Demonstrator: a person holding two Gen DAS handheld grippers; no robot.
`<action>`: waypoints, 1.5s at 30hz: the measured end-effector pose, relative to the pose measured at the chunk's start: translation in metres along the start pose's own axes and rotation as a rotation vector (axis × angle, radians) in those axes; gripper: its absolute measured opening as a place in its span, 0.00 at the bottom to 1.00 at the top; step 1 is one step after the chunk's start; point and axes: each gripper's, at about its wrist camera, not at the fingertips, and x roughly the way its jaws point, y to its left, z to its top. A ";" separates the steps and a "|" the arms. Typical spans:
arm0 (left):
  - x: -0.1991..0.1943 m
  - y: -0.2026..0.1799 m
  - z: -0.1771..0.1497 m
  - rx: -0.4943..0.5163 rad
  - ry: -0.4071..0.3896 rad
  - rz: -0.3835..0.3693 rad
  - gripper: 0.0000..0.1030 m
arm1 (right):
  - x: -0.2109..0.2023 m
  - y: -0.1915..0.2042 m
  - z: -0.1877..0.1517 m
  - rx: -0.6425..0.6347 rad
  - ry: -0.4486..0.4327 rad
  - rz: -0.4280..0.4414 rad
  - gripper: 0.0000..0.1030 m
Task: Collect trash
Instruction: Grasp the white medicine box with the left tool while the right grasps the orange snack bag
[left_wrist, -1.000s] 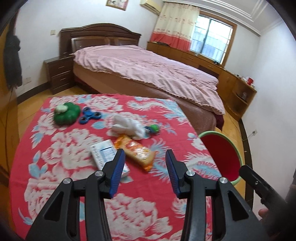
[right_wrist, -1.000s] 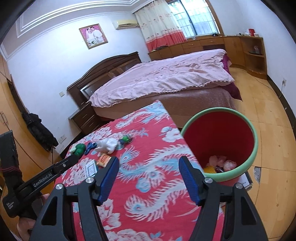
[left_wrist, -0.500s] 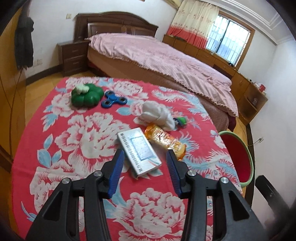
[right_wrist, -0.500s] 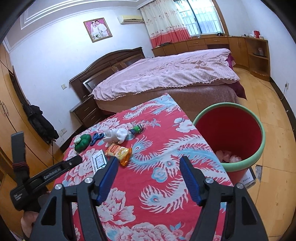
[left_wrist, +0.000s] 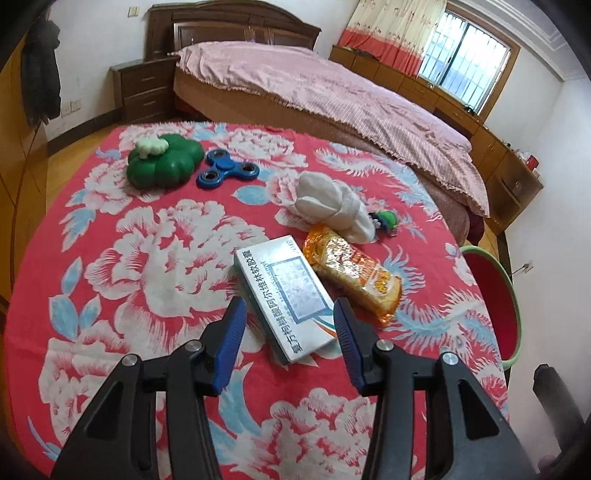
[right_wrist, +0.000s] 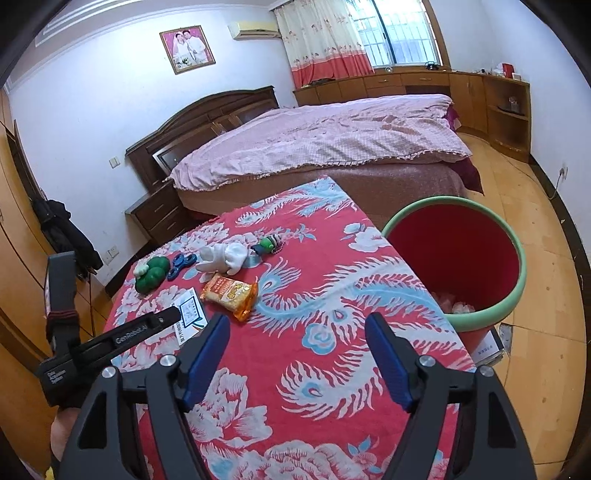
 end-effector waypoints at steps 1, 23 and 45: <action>0.004 0.000 0.001 -0.001 0.005 0.003 0.48 | 0.003 0.001 0.001 -0.003 0.005 -0.001 0.76; 0.044 -0.009 0.012 0.025 0.051 0.071 0.58 | 0.058 -0.007 0.022 -0.021 0.091 0.041 0.80; 0.024 0.027 0.023 0.048 -0.019 0.021 0.57 | 0.110 0.038 0.025 -0.142 0.185 0.022 0.85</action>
